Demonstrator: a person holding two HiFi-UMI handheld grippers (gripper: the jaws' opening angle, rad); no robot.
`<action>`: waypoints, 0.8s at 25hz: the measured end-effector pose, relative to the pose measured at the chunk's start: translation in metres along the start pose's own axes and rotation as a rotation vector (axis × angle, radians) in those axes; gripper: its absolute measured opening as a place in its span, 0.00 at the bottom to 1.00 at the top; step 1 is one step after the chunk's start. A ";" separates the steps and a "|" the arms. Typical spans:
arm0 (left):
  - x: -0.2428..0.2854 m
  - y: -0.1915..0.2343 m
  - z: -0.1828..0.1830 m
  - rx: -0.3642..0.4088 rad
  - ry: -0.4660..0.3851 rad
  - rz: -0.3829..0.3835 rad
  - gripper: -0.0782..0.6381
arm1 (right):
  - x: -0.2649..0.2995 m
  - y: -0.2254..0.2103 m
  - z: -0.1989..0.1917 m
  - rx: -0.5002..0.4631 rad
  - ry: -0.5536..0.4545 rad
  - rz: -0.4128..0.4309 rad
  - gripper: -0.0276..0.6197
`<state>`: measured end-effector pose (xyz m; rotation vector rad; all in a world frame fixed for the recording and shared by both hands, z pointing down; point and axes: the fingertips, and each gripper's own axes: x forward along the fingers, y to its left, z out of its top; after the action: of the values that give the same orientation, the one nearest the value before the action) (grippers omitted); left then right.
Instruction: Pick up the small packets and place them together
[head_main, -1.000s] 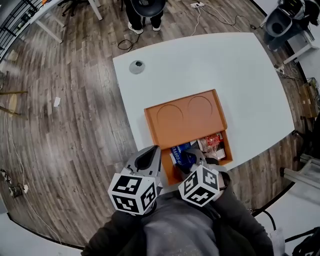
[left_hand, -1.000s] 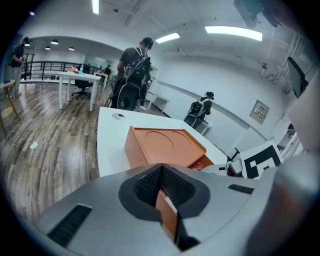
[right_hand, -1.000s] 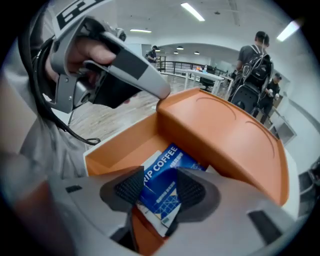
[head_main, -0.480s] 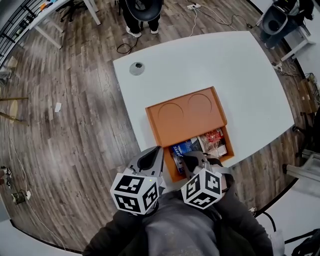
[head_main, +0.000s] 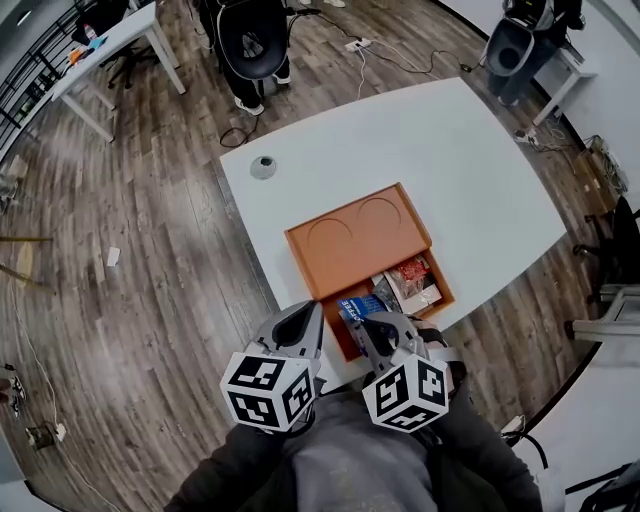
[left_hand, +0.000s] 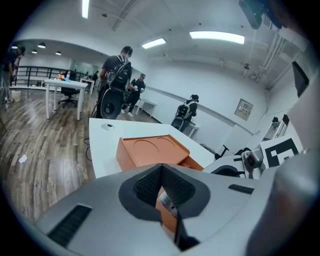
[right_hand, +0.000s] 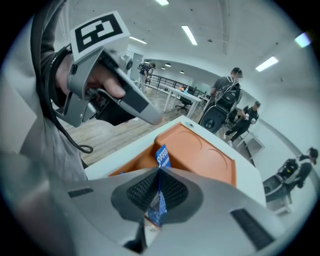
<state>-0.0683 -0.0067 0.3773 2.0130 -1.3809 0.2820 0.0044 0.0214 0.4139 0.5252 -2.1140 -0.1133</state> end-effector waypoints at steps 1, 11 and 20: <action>-0.002 -0.002 0.002 0.008 -0.005 -0.007 0.10 | -0.004 -0.002 0.004 0.003 -0.011 -0.015 0.05; -0.014 -0.014 0.023 0.065 -0.059 -0.046 0.10 | -0.035 -0.028 0.022 0.031 -0.071 -0.134 0.05; 0.007 -0.013 0.049 0.026 -0.096 -0.010 0.10 | -0.055 -0.103 0.030 0.052 -0.128 -0.220 0.05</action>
<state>-0.0632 -0.0402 0.3390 2.0783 -1.4318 0.2026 0.0404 -0.0528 0.3255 0.7993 -2.1824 -0.2229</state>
